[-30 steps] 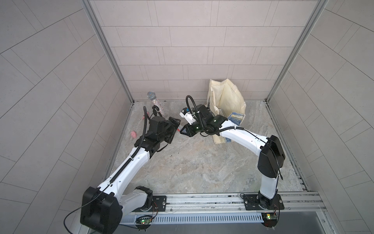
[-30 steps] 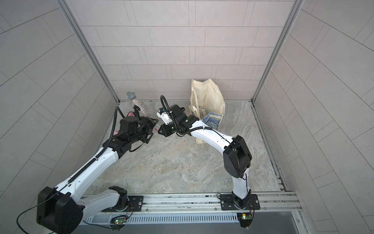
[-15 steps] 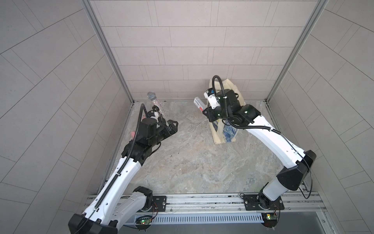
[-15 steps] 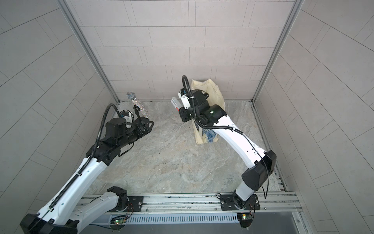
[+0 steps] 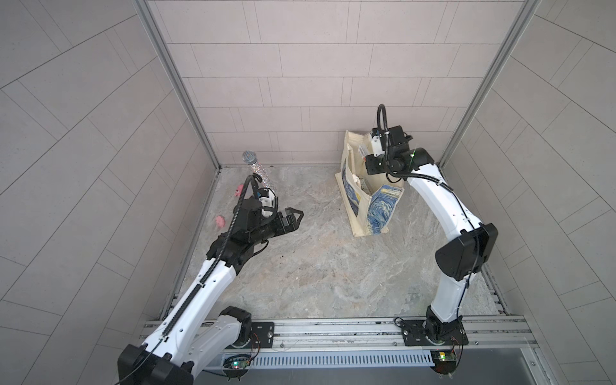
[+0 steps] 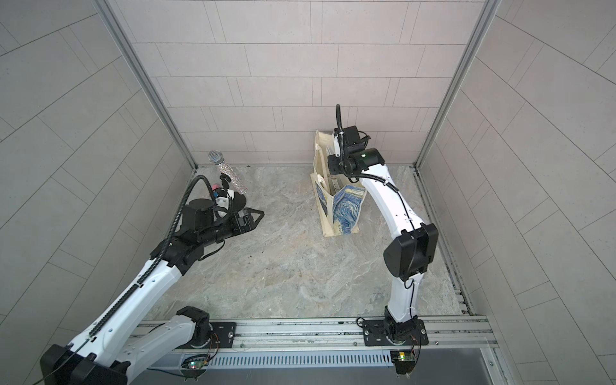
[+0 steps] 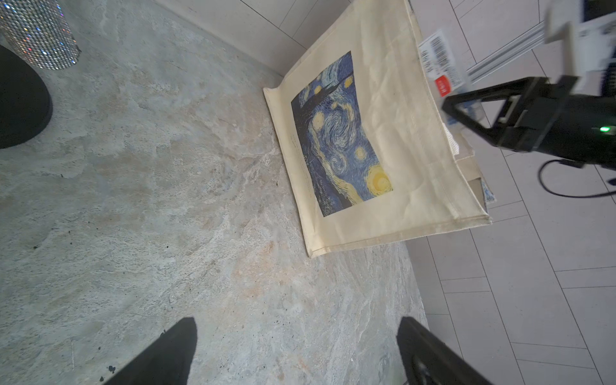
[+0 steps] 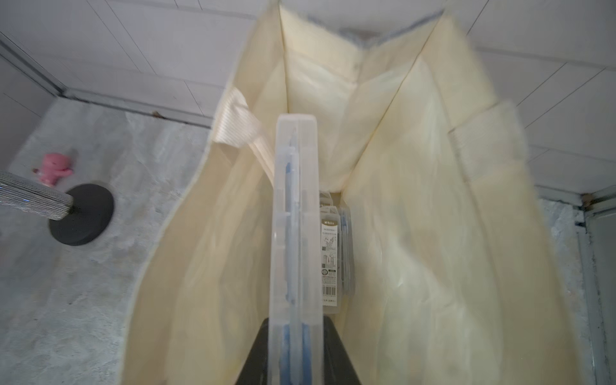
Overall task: Put the compass set into the canvas bag
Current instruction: Place the compass set in the canvas bag.
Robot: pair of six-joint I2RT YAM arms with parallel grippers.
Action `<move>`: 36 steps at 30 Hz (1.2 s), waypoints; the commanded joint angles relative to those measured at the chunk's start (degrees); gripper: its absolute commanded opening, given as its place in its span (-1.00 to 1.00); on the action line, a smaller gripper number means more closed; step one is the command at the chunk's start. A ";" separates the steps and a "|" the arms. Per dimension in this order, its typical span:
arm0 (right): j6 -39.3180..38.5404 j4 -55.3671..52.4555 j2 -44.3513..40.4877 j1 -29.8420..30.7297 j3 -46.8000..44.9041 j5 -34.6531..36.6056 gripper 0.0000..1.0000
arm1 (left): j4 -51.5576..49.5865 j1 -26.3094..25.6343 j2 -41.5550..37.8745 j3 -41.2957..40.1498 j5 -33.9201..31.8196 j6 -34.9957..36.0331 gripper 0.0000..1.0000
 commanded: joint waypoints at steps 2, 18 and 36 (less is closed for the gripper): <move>-1.92 -4.48 6.09 -0.29 4.50 4.75 -1.00 | 1.54 0.16 0.47 -1.13 0.72 1.38 0.99; -1.69 -9.44 20.47 -2.09 10.83 4.10 -1.00 | 2.03 0.22 2.20 -0.81 0.78 1.61 0.99; 1.82 -14.08 22.39 -3.54 15.72 2.56 -0.11 | 6.86 0.16 2.16 -0.70 6.68 1.62 0.99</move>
